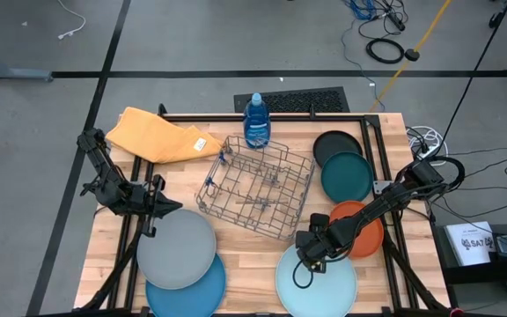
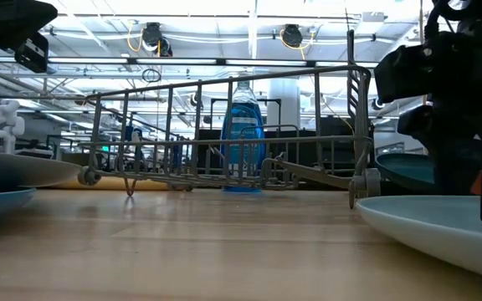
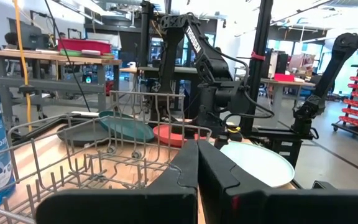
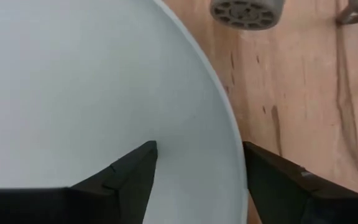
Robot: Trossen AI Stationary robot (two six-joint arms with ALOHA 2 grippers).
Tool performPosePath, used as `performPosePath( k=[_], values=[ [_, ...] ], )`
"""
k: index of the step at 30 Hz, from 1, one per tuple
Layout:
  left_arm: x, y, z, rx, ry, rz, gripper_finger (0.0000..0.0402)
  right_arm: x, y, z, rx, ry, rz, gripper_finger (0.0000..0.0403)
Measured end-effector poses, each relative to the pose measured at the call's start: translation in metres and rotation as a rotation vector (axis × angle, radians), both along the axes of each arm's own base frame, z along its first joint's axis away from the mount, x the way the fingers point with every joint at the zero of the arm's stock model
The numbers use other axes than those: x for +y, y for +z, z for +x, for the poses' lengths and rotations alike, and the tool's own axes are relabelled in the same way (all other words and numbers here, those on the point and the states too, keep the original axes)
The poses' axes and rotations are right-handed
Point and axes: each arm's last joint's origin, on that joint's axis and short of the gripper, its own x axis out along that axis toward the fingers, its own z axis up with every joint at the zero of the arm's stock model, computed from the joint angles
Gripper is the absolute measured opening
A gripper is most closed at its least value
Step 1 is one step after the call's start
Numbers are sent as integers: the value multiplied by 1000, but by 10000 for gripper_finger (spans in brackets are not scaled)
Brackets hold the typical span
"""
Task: Sort dishes
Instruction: Put the white plate into the dish rack
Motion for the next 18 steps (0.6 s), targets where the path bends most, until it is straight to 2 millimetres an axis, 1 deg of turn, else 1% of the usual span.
performPosePath(
  k=[5, 14, 18],
  values=[
    [0, 0, 0, 0, 0, 0, 0, 0, 0, 0, 2, 0, -4, 183],
    [0, 0, 0, 0, 0, 1, 0, -1, -1, 0, -7, -7, -23, 84],
    [0, 0, 0, 1, 0, 1, 0, -1, -1, 0, -12, -9, -30, 55]
  ],
)
